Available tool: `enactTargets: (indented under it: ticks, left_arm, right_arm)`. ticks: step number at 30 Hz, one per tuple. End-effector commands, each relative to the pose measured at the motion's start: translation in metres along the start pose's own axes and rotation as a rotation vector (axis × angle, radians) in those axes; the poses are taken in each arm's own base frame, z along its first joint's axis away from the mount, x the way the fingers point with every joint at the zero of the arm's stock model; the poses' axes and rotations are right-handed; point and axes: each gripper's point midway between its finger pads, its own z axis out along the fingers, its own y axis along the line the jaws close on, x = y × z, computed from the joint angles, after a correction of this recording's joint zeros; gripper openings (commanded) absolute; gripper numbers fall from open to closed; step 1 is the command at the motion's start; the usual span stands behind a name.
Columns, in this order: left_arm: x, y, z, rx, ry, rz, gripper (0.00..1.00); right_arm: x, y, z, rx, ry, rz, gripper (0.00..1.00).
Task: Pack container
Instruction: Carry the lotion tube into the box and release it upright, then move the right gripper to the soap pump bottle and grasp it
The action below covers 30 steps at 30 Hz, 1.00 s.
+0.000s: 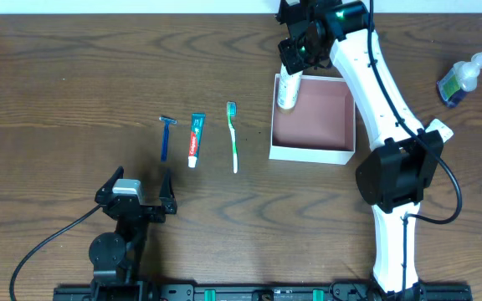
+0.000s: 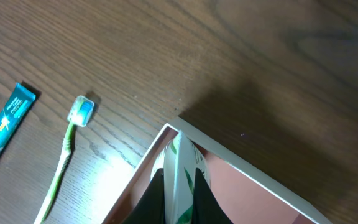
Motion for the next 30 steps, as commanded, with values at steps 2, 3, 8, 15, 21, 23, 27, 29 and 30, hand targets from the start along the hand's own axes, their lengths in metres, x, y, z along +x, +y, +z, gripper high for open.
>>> enactTargets:
  ticks: [2, 3, 8, 15, 21, 23, 27, 29, 30]
  left_arm:
    - [0.015, -0.001, 0.001, 0.008, 0.045, 0.001, 0.98]
    - [0.015, -0.001, 0.001, 0.008, 0.045, 0.0, 0.98]
    - [0.015, -0.001, 0.001, 0.008, 0.045, 0.001, 0.98]
    - [0.015, -0.001, 0.001, 0.008, 0.045, 0.001, 0.98]
    - [0.015, -0.001, 0.001, 0.008, 0.045, 0.001, 0.98]
    - [0.015, -0.001, 0.001, 0.008, 0.045, 0.001, 0.98]
    - [0.015, -0.001, 0.001, 0.008, 0.045, 0.001, 0.98]
    - [0.015, -0.001, 0.001, 0.008, 0.045, 0.0, 0.98]
    - [0.015, -0.001, 0.001, 0.008, 0.045, 0.001, 0.98]
  right_arm:
    - [-0.007, 0.007, 0.001, -0.015, -0.024, 0.001, 0.1]
    - [-0.008, 0.007, 0.001, -0.015, -0.025, 0.001, 0.12]
    - [-0.009, 0.007, 0.0, -0.014, -0.031, 0.001, 0.25]
    - [-0.014, 0.006, -0.006, -0.008, -0.054, -0.003, 0.35]
    - [-0.042, -0.012, -0.062, 0.127, -0.186, -0.033, 0.52]
    - [-0.056, -0.018, -0.099, 0.175, -0.266, -0.042, 0.58]
    - [-0.075, -0.046, -0.193, 0.309, -0.457, -0.007, 0.73]
    - [-0.069, -0.071, -0.24, 0.399, -0.523, 0.044, 0.8]
    - [-0.063, -0.086, -0.257, 0.44, -0.542, 0.08, 0.83]
